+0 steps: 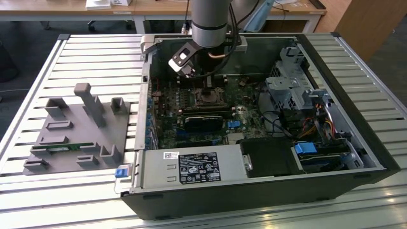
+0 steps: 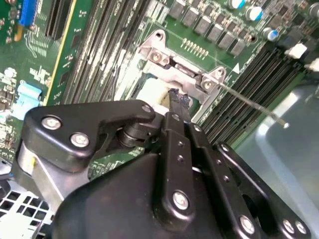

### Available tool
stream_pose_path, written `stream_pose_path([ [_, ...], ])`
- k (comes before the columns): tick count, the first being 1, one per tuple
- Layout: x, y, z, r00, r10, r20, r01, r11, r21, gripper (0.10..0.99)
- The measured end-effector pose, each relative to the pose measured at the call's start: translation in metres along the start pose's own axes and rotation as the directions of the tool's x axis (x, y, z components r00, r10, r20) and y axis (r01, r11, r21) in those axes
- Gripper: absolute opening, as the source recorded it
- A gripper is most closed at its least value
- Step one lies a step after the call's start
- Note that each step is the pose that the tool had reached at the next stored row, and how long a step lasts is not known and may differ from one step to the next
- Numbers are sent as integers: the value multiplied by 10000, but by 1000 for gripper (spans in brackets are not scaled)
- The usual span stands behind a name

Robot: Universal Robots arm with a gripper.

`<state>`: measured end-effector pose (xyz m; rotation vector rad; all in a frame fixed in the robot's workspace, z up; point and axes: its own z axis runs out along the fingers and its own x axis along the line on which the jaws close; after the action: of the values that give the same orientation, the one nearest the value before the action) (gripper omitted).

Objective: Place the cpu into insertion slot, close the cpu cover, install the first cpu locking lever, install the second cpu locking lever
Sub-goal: 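Close the cpu cover, then install the first cpu locking lever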

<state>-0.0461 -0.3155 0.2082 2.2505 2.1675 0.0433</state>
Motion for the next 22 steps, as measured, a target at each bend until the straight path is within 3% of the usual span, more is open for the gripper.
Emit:
stream_pose_path([
  [11, 4, 102, 3, 10000, 0, -1, 0, 10000, 0, 106],
  [22, 4, 106, -35, 10000, 0, -1, 0, 10000, 0, 106],
])
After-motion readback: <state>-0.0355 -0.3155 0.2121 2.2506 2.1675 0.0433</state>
